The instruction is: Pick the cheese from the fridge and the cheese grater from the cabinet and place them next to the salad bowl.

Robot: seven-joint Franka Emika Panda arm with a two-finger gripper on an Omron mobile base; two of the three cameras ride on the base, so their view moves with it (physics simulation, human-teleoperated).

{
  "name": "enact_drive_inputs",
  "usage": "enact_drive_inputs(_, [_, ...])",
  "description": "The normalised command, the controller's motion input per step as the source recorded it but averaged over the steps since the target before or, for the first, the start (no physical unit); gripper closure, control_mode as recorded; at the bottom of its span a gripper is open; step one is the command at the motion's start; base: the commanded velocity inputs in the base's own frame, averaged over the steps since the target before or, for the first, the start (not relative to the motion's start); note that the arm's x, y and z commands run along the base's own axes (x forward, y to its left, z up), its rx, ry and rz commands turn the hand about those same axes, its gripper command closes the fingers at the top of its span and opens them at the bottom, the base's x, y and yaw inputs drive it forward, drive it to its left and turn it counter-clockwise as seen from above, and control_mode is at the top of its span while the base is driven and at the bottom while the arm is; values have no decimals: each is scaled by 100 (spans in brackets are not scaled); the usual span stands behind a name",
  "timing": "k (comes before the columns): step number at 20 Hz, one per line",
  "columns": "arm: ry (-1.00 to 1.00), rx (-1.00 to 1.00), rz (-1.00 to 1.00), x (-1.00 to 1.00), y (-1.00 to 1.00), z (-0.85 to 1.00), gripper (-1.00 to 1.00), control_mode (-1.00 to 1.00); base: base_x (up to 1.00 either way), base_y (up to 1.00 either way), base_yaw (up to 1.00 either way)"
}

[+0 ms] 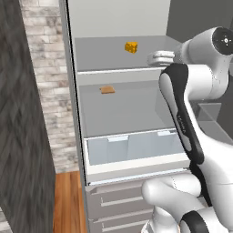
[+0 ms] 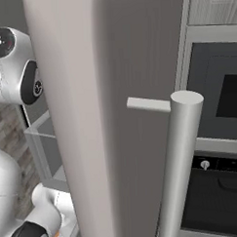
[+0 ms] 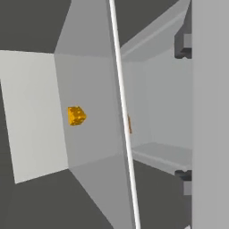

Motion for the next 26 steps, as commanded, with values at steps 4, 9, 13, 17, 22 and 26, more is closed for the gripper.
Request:
enact_drive_inputs(4, [0, 1, 0, 23, 2, 0, -100, -100, 0, 0, 0])
enact_drive_inputs(9, [4, -1, 1, 34, 0, 0, -100, -100, 0, 0, 0])
enact_drive_inputs(13, [13, -9, 5, 54, 0, 0, -100, -100, 0, 0, 0])
enact_drive_inputs(17, [6, -22, 5, 37, 0, 0, -100, -100, 0, 0, 0])
enact_drive_inputs(22, [-7, -7, 3, 34, 0, -10, -100, -100, 0, 0, 0])
enact_drive_inputs(26, [-15, 1, 0, 42, 0, -16, -100, -100, 0, 0, 0])
